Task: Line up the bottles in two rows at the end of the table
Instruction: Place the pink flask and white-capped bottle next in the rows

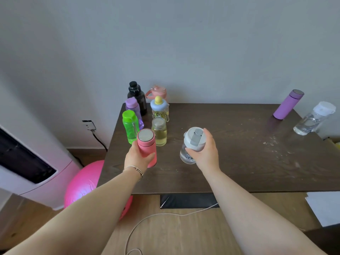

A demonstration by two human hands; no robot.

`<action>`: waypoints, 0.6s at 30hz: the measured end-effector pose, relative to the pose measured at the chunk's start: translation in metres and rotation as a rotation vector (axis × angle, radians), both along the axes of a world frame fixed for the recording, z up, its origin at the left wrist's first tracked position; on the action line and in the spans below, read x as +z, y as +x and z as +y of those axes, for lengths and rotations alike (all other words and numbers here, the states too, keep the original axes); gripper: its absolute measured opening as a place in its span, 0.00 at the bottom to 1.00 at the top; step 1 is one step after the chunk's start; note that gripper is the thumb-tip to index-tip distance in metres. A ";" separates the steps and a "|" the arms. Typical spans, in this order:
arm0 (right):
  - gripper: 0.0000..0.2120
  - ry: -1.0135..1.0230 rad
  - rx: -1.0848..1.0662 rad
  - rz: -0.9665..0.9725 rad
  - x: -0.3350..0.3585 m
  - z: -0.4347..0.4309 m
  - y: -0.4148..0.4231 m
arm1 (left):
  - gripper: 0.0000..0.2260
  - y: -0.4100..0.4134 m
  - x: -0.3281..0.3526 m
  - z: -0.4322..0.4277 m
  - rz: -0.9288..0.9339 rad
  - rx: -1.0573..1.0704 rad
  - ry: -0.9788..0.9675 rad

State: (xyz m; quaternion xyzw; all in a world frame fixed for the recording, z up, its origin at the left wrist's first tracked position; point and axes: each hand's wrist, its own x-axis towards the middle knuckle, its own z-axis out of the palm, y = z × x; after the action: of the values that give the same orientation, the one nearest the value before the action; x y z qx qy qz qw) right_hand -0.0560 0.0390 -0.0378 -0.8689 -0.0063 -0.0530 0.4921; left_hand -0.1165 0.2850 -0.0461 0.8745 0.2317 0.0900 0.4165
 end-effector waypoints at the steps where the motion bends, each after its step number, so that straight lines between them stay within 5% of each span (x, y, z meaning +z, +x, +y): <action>1: 0.48 0.003 -0.005 0.001 -0.003 0.013 -0.001 | 0.22 0.001 -0.002 0.013 0.005 -0.005 0.004; 18: 0.51 -0.050 0.008 0.093 -0.044 0.121 0.009 | 0.24 0.014 -0.042 0.108 0.087 -0.053 -0.019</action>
State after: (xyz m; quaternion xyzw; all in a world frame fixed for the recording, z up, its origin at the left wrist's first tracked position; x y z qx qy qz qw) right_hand -0.0468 0.1602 -0.0821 -0.8824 0.0120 -0.0105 0.4702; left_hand -0.1021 0.3934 -0.0882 0.8795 0.2270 0.0387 0.4164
